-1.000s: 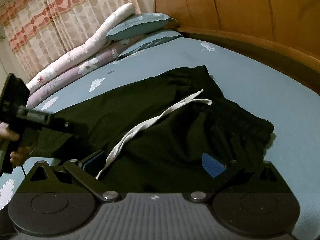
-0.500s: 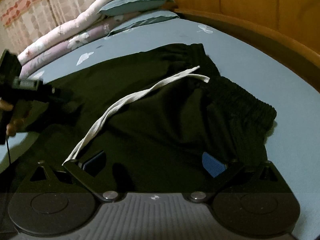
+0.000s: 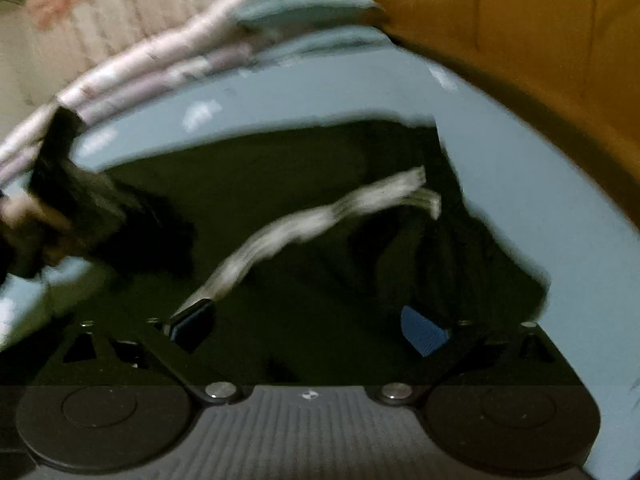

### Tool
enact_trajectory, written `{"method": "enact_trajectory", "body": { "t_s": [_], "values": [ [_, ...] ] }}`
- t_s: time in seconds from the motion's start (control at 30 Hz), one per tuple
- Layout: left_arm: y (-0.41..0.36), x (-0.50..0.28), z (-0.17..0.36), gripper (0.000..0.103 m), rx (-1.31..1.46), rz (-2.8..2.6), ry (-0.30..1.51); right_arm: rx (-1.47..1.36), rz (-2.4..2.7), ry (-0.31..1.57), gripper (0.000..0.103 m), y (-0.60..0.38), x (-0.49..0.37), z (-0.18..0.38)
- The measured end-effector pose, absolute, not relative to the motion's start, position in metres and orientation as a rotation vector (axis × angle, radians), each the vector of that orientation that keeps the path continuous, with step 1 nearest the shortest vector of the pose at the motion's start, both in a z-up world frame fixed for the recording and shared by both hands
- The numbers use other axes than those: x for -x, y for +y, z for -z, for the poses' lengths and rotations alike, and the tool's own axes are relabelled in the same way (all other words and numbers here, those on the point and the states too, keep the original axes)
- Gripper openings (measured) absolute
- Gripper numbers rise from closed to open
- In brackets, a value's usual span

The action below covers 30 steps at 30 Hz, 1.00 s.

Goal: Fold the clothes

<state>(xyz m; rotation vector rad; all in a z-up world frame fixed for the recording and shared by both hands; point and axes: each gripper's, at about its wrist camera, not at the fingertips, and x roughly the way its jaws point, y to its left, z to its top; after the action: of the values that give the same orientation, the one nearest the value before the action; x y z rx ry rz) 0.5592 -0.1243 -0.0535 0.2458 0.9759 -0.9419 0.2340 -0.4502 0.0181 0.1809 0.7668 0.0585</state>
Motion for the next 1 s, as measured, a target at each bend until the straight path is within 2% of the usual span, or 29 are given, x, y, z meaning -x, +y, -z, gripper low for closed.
{"method": "enact_trajectory", "body": {
  "t_s": [0.13,0.23,0.27,0.3,0.33,0.37,0.63,1.0],
  "values": [
    [-0.122,-0.561,0.054,0.097,-0.245,0.941,0.961,-0.045,-0.11,0.757,0.081,-0.476,-0.254,-0.075],
    [-0.118,-0.561,0.053,0.087,-0.235,0.926,0.953,0.039,-0.144,0.8,0.075,-0.501,-0.285,-0.096],
    [-0.117,-0.561,0.051,0.074,-0.234,0.908,0.949,0.058,-0.155,0.814,0.073,-0.509,-0.296,-0.1],
    [-0.115,-0.561,0.048,0.056,-0.231,0.888,0.946,0.074,-0.168,0.828,0.064,-0.518,-0.309,-0.103],
    [-0.113,-0.562,0.046,0.05,-0.222,0.871,0.949,0.076,-0.185,0.841,0.057,-0.526,-0.324,-0.102],
    [-0.111,-0.564,0.043,0.047,-0.201,0.866,0.961,0.076,-0.207,0.849,0.056,-0.533,-0.338,-0.099],
    [-0.118,-0.565,0.019,0.047,-0.222,0.877,0.932,0.089,-0.379,0.876,0.054,-0.544,-0.44,-0.049],
    [-0.163,-0.578,0.009,0.047,-0.329,0.944,0.879,0.083,-0.452,0.91,0.054,-0.555,-0.519,0.009]
  ]
}}
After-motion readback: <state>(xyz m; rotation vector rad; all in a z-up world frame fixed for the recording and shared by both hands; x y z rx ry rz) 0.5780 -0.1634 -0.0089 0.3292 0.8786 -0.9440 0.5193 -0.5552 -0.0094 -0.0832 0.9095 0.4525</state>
